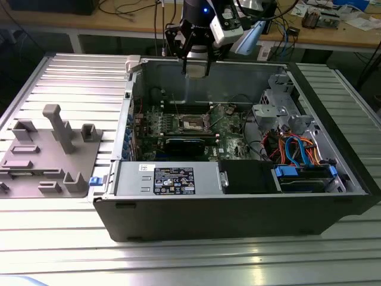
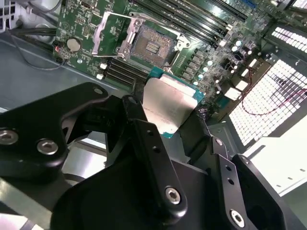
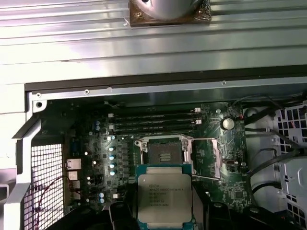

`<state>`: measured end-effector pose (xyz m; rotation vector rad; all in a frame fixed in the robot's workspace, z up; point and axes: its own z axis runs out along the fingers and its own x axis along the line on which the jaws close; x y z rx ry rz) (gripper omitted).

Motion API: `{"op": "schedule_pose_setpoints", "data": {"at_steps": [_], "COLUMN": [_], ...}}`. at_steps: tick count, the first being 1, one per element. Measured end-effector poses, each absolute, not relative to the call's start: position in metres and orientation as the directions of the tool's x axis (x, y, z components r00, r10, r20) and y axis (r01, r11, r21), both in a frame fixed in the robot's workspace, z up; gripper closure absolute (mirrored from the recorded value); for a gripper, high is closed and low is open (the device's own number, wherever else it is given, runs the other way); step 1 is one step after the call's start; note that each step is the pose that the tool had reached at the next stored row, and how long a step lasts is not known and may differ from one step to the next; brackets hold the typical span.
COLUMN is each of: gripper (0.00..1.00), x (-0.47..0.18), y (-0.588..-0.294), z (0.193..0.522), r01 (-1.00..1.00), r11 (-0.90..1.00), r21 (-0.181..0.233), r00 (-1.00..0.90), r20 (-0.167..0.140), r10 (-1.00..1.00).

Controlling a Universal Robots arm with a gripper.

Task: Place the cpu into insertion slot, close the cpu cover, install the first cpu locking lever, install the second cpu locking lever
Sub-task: 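Place the cpu into insertion slot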

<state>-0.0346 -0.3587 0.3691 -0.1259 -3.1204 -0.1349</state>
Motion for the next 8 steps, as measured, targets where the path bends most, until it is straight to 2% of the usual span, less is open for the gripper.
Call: {"op": "schedule_pose_setpoints", "data": {"at_steps": [8], "gripper": [0.46], "x": [-0.0346], "y": [-0.3586], "z": [0.3671], "r01": [0.223], "r11": [0.972], "r21": [0.080], "r00": [-0.975], "r20": [0.018], "r10": [0.222]}}
